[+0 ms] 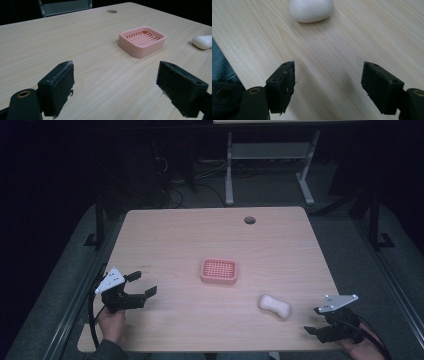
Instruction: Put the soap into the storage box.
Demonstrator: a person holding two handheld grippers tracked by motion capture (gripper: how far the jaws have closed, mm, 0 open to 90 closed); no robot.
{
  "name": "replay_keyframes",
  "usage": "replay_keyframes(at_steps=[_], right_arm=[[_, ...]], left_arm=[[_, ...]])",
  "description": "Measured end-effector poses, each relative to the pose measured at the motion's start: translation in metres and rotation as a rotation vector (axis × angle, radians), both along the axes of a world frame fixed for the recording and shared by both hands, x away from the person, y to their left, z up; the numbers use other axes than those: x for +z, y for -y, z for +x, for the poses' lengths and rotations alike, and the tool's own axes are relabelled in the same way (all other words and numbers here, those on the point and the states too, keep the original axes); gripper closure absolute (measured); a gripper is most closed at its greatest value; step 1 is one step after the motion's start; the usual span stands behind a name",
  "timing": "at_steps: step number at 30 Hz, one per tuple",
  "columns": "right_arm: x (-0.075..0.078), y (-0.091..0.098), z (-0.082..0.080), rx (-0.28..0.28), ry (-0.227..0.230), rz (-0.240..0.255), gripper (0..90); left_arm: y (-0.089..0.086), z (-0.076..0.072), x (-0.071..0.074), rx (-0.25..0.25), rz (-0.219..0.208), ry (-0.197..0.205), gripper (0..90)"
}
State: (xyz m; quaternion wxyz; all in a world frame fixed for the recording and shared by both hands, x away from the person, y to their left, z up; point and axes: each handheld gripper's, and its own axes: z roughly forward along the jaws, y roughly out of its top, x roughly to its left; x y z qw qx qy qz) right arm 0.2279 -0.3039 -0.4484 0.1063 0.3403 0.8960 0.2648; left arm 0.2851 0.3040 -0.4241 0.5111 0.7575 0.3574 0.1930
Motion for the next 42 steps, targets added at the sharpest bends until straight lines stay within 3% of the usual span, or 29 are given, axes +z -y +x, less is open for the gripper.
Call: replay_keyframes(at_steps=[11, 42], right_arm=[[0.007, -0.009, 0.002, 0.031, 0.016, -0.005, 26.3], [0.025, -0.051, 0.034, 0.131, -0.036, -0.091, 23.3]], left_arm=[[0.001, -0.001, 0.0, -0.001, 0.005, 0.002, 14.1], [-0.002, -0.001, 0.0, 0.005, -0.002, 0.003, 14.1]])
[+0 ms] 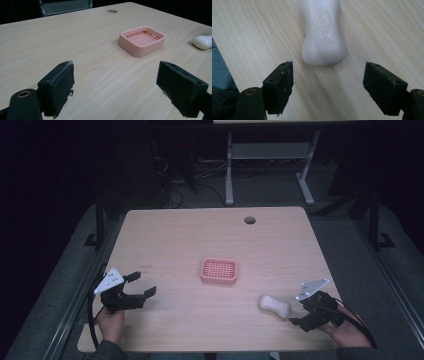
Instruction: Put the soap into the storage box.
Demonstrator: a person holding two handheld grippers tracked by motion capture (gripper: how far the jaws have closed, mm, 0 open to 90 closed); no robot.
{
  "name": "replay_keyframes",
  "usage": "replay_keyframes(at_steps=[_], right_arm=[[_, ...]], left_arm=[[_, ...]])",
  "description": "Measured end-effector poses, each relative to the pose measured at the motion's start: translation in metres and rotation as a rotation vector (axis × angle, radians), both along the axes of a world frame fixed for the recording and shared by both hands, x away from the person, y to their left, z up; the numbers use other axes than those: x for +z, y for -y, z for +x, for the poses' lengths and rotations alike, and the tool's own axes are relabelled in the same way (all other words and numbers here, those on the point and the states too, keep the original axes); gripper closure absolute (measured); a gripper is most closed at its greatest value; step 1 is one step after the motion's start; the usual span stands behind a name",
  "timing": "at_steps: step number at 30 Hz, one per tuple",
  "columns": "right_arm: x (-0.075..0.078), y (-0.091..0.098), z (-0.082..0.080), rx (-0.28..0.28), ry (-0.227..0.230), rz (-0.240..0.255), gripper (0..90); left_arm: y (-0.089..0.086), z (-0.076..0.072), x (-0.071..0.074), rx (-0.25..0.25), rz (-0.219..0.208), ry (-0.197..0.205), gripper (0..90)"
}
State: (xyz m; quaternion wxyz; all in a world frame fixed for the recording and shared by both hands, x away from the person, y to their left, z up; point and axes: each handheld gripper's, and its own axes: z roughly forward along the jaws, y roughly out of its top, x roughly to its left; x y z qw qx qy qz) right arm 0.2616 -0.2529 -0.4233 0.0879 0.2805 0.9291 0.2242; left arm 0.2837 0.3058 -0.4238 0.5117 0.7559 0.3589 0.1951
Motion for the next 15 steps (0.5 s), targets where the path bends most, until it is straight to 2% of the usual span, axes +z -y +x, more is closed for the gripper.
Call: replay_keyframes(at_steps=[6, 7, 15], right_arm=[[0.005, -0.01, 0.006, 0.023, -0.012, -0.008, 20.1], [0.006, -0.013, 0.008, 0.044, -0.003, -0.014, 19.8], [0.007, -0.027, 0.016, 0.067, -0.014, -0.032, 18.9]], left_arm=[[0.0, 0.0, 0.0, 0.002, -0.002, -0.001, 14.1], [0.0, 0.0, 0.0, 0.001, -0.001, 0.0, 14.1], [0.0, 0.0, 0.0, 0.001, -0.001, -0.002, 14.1]])
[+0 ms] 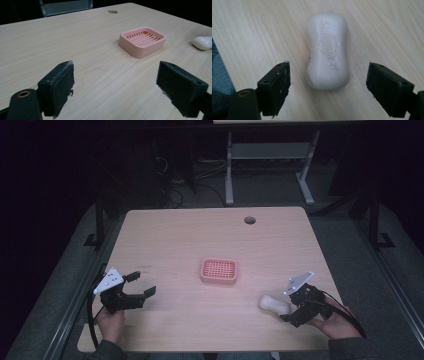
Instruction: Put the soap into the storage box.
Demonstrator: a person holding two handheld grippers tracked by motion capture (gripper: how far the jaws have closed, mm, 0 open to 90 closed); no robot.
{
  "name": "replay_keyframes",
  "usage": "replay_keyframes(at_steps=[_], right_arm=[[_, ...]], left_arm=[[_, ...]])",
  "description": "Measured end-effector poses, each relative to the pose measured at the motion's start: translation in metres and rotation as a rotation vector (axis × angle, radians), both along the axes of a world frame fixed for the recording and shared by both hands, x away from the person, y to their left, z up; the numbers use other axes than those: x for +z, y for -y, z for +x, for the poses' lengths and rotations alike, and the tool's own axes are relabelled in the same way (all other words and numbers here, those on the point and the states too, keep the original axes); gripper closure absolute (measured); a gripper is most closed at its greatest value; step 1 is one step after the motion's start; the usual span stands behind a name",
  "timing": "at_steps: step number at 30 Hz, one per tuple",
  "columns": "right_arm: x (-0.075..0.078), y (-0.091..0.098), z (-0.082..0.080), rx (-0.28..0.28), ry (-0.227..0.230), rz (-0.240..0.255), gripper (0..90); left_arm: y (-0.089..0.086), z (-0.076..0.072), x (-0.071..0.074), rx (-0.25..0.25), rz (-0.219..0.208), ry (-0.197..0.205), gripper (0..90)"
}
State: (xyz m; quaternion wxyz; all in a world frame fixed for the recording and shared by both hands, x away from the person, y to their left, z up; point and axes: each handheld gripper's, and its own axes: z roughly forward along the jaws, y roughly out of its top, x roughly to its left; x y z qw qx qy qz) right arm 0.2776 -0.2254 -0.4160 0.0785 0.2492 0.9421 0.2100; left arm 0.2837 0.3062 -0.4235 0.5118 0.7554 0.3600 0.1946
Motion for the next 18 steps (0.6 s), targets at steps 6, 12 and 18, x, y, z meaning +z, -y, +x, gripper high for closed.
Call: replay_keyframes(at_steps=[6, 12, 18], right_arm=[[-0.003, -0.01, 0.006, 0.021, -0.014, -0.02, 18.9], [-0.004, -0.02, 0.011, 0.045, -0.018, -0.052, 19.1], [-0.008, -0.028, 0.017, 0.052, -0.035, -0.066, 19.4]], left_arm=[[0.0, 0.0, 0.0, -0.001, -0.001, -0.001, 14.1], [0.0, 0.0, 0.0, 0.0, -0.002, -0.002, 14.1], [-0.001, 0.0, 0.0, -0.001, -0.003, 0.0, 14.1]])
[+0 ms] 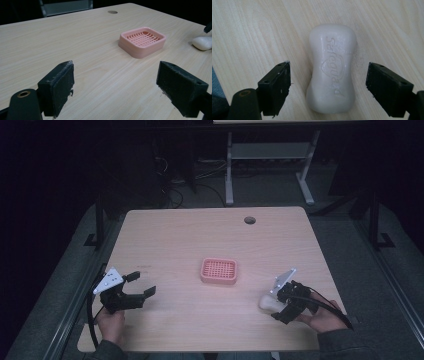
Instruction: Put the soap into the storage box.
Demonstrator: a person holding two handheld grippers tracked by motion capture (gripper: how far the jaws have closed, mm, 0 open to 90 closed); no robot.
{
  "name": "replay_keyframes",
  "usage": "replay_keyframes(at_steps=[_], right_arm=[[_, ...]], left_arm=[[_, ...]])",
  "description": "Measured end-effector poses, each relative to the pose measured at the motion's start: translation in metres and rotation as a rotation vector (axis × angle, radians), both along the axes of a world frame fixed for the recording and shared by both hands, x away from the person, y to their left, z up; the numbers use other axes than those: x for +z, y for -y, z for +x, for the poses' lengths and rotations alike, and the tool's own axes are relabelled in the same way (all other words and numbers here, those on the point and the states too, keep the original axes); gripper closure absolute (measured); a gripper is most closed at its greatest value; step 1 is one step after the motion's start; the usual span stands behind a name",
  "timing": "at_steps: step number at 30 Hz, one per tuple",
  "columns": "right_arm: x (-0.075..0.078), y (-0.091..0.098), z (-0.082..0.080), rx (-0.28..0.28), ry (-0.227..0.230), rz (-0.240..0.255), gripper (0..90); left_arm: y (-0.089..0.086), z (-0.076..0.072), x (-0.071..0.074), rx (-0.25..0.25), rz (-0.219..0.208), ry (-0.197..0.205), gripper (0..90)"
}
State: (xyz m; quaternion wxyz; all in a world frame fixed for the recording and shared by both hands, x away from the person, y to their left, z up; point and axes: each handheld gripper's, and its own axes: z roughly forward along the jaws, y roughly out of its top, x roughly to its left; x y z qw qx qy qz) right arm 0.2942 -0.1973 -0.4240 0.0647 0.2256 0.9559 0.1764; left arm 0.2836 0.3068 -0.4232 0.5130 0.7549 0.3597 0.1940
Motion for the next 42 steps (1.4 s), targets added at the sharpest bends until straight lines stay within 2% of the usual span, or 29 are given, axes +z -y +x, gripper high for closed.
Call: replay_keyframes(at_steps=[15, 28, 36, 42], right_arm=[[-0.011, -0.01, 0.014, 0.003, -0.044, -0.068, 24.5], [-0.017, -0.009, 0.02, -0.007, -0.081, -0.08, 34.2], [-0.019, -0.013, 0.021, 0.01, -0.089, -0.09, 39.8], [-0.019, -0.013, 0.021, 0.002, -0.102, -0.083, 41.8]], left_arm=[[0.0, 0.0, 0.0, 0.001, -0.003, -0.001, 14.1], [0.0, 0.0, 0.0, -0.001, -0.004, -0.002, 14.1], [0.0, 0.0, 0.0, 0.0, -0.002, -0.001, 14.1], [0.0, 0.0, 0.0, -0.001, -0.003, 0.0, 14.1]])
